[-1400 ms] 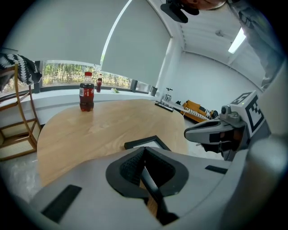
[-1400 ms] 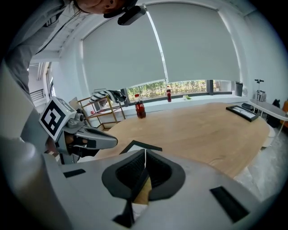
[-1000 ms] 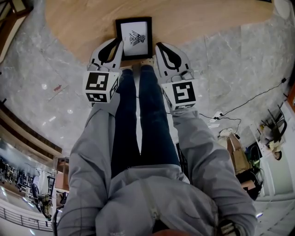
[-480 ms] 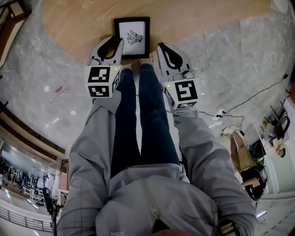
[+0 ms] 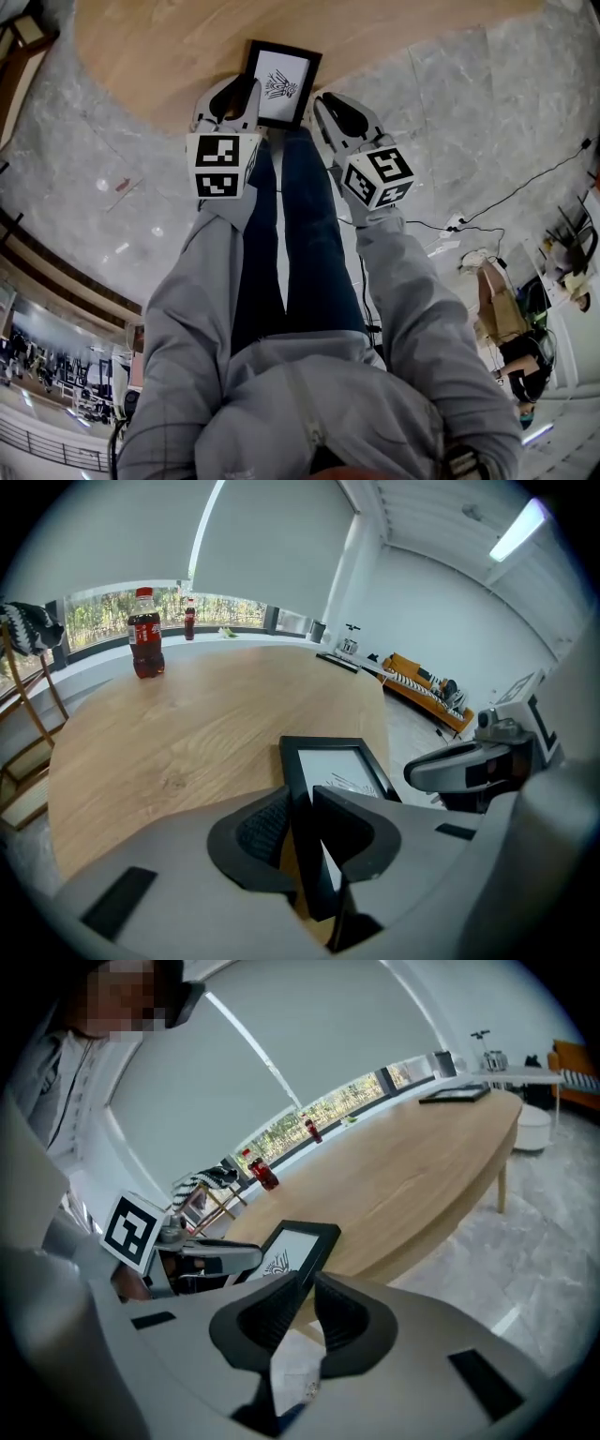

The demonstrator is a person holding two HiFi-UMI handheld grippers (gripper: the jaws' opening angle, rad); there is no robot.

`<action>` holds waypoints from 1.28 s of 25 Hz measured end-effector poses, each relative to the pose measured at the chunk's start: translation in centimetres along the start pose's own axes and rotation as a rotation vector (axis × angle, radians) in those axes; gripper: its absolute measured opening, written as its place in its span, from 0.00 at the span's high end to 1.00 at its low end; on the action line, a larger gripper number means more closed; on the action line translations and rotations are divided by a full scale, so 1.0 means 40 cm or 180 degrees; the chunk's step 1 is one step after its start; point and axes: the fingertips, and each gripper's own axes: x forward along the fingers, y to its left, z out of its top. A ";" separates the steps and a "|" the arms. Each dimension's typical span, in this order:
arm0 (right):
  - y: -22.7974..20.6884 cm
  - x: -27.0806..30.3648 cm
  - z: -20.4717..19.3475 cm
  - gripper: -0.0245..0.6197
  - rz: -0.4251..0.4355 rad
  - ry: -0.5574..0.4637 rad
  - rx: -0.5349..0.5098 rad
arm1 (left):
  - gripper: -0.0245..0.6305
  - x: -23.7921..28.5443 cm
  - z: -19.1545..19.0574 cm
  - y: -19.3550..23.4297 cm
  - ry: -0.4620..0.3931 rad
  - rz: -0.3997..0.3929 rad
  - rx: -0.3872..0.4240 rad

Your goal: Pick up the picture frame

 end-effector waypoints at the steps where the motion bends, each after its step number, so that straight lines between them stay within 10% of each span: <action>1: -0.002 -0.001 -0.010 0.90 0.0059 -0.0001 0.0102 | 0.82 0.002 -0.001 -0.008 0.0007 -0.0008 0.0008; 4: -0.010 -0.009 -0.042 0.71 0.0251 0.0017 0.0391 | 0.82 0.012 -0.003 -0.037 0.0018 -0.0024 0.0004; 11: -0.028 0.001 -0.070 0.68 0.0653 -0.0134 0.1115 | 0.83 0.031 0.005 -0.098 0.0045 -0.0145 -0.0035; 23: -0.066 0.016 -0.078 0.68 0.1150 -0.0403 0.1916 | 0.83 0.063 -0.007 -0.194 0.0129 -0.0379 0.0069; 32: -0.036 -0.010 -0.042 0.88 0.1196 -0.0310 0.1992 | 0.83 0.050 0.001 -0.202 0.0343 -0.0494 0.0053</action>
